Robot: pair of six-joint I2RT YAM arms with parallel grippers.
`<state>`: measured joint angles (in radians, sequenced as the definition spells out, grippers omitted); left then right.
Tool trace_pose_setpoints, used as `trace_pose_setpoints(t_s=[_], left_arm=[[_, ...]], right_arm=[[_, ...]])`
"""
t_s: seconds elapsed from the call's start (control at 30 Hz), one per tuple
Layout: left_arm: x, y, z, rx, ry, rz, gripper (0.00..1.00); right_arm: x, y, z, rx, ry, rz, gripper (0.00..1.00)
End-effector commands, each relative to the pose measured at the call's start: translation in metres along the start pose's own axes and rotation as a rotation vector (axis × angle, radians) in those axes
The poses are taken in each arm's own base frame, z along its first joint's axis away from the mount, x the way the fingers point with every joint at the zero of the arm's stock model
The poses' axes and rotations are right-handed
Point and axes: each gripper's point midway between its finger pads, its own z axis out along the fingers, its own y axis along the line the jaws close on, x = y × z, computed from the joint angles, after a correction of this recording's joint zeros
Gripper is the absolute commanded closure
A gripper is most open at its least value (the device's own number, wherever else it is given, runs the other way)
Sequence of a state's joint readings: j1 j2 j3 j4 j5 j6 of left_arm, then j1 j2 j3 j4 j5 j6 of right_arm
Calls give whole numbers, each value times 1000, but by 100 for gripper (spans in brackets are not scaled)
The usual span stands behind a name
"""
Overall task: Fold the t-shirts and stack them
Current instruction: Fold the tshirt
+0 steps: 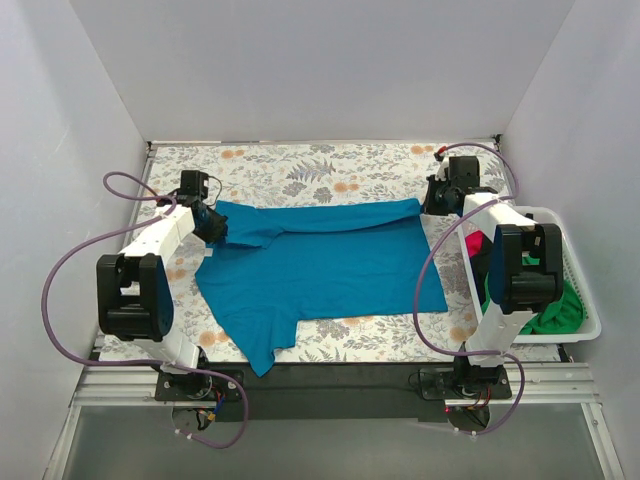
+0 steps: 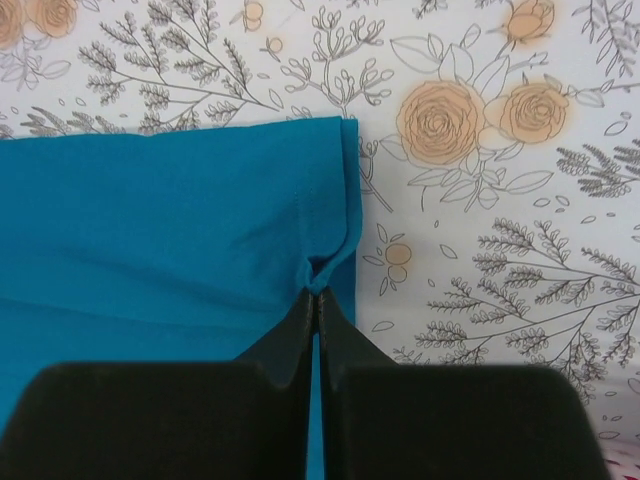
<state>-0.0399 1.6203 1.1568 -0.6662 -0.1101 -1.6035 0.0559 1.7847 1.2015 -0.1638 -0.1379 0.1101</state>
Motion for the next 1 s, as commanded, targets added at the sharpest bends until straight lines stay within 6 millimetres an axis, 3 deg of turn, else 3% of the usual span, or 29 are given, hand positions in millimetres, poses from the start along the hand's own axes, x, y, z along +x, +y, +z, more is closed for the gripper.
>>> trace_pose_setpoints(t_s=[0.0, 0.17, 0.37, 0.57, 0.97], left_arm=[[5, -5, -23, 75, 21, -55, 100], [13, 2, -29, 72, 46, -57, 100], [5, -2, -43, 76, 31, -70, 100], [3, -1, -54, 75, 21, -73, 100], [22, 32, -33, -3, 41, -78, 100]], right_arm=[[-2, 1, -6, -6, -13, 21, 99], [2, 0, -3, -6, 1, 24, 99], [-7, 2, -2, -15, -11, 29, 99], [-1, 2, 0, -12, 16, 44, 99], [34, -8, 12, 22, 116, 68, 99]])
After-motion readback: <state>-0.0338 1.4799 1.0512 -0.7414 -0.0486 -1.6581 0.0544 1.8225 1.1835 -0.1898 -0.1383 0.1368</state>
